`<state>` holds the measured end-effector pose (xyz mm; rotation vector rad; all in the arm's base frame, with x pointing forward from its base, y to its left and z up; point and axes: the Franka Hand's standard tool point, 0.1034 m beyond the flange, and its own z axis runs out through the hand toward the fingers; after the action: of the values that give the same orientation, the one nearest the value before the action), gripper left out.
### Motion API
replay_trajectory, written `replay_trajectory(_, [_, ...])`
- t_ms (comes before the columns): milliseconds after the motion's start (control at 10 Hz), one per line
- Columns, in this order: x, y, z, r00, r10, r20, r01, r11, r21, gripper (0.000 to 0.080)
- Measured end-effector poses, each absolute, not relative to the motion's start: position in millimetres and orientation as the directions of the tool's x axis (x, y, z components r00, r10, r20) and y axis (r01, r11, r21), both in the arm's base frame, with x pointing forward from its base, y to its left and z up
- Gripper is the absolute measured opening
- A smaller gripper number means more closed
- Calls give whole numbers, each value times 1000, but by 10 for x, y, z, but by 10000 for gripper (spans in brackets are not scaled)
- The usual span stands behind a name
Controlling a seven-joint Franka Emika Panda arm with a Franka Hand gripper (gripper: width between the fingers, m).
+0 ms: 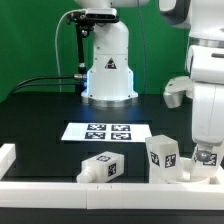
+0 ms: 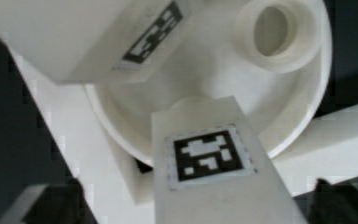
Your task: Assemble stool
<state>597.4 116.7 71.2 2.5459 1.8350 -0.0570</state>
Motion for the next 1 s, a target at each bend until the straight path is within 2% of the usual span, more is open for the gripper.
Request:
replay_trajectory(100, [5974, 1164, 712, 358, 933, -31, 933, -359, -18, 384])
replay_trajectory(200, [5974, 1164, 711, 426, 904, -32, 904, -426, -16, 384])
replay_trajectory(300, [5973, 1164, 711, 501, 865, -34, 865, -502, -13, 333])
replay_trajectory(500, [6019, 1126, 733, 662, 749, -31, 749, -662, -10, 333])
replay_trajectory(700, [6076, 1049, 766, 905, 424, -21, 422, -905, -51, 333])
replay_trajectory(800, [6060, 1001, 789, 962, 266, -52, 263, -963, -66, 333])
replay_trajectory(1000, [6112, 901, 849, 991, 91, -98, 83, -993, -87, 334])
